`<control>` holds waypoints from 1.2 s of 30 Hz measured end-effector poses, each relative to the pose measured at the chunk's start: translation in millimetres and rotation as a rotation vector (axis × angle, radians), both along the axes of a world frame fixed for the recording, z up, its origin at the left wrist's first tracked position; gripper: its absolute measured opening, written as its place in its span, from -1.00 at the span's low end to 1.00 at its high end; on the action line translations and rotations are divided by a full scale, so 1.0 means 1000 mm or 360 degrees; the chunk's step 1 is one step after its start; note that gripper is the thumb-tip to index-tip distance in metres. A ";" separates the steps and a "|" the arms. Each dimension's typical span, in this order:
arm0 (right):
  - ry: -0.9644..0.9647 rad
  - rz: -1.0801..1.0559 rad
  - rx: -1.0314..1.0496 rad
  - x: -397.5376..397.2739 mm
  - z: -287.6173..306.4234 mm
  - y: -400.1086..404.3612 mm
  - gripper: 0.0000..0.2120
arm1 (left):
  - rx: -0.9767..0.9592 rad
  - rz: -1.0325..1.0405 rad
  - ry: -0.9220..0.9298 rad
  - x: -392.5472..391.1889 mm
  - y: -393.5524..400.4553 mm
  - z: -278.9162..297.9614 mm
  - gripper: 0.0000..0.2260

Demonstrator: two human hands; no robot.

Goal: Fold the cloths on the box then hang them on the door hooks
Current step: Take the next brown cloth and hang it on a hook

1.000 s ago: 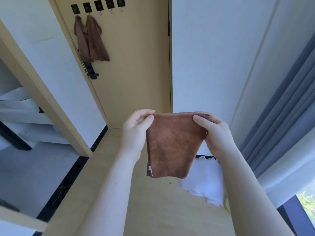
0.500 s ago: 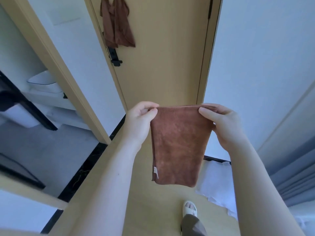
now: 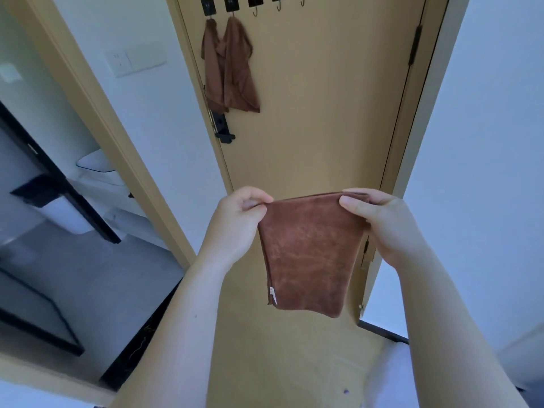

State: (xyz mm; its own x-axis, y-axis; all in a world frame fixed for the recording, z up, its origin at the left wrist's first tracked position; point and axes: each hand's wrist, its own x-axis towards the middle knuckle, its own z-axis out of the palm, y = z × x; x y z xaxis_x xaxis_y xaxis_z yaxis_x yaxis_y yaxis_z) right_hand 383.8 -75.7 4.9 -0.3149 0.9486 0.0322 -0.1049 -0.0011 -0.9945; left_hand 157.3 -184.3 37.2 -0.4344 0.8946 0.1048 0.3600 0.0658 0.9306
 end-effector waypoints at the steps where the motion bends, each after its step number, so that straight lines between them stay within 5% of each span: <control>1: 0.0001 0.0003 0.0007 -0.003 0.001 0.014 -0.85 | -0.0007 -0.0005 0.0017 -0.002 0.012 0.000 -0.72; 16: -0.0015 0.0058 -0.0098 -0.087 -0.011 0.146 -0.85 | -0.0029 0.0258 0.0005 -0.066 0.138 -0.018 -0.61; 36: -0.0058 -0.0165 -0.0035 -0.259 0.003 0.300 -0.87 | -0.0005 -0.0002 0.0029 -0.261 0.320 -0.007 -0.65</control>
